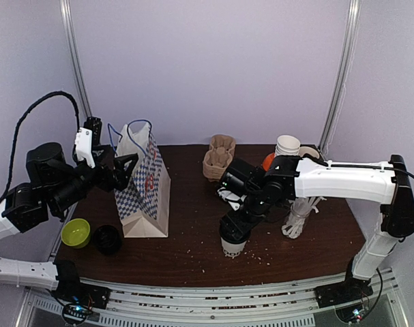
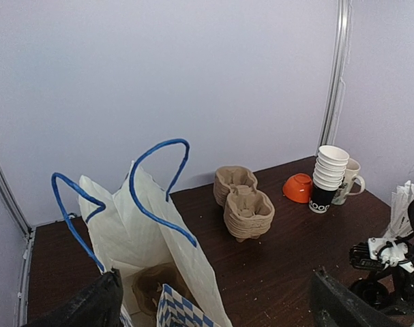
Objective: Pack the takeout coffee
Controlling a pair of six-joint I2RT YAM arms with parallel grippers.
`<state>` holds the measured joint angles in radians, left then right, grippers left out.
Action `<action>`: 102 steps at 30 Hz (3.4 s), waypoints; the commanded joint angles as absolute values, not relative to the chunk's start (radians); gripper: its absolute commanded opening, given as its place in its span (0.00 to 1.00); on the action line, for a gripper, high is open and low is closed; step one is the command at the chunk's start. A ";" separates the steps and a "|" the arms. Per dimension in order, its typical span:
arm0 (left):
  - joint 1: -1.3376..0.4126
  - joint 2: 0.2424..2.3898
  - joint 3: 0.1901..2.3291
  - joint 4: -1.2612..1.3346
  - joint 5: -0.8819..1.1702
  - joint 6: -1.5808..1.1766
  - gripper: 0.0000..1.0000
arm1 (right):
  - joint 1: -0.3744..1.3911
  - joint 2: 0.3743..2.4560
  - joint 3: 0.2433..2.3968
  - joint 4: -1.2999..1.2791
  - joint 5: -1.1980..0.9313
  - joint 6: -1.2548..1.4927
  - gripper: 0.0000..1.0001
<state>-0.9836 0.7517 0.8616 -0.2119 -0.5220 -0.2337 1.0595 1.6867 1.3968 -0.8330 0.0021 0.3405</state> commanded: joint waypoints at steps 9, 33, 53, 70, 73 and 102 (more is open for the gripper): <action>-0.986 0.756 0.862 -0.198 -0.536 -0.241 0.98 | 1.058 1.655 1.441 -0.915 0.028 0.321 1.00; -0.986 0.760 0.845 -0.195 -0.538 -0.244 0.98 | 1.060 1.742 1.521 -0.976 -0.020 0.286 1.00; -0.986 0.764 0.844 -0.196 -0.543 -0.246 0.98 | 1.061 1.778 1.490 -0.969 -0.001 0.279 1.00; -0.986 0.775 0.847 -0.184 -0.542 -0.233 0.98 | 1.060 1.751 1.568 -1.031 0.027 0.291 1.00; -0.986 0.775 0.842 -0.181 -0.538 -0.237 0.98 | 1.059 1.749 1.557 -1.027 0.000 0.292 1.00; -0.986 0.753 0.826 -0.188 -0.544 -0.253 0.98 | 1.042 1.783 1.483 -0.999 -0.024 0.261 1.00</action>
<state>-0.9836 0.7624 0.8368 -0.2119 -0.5362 -0.2447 1.0466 1.7657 1.5024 -0.9916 -0.0158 0.2646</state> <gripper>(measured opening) 0.980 0.999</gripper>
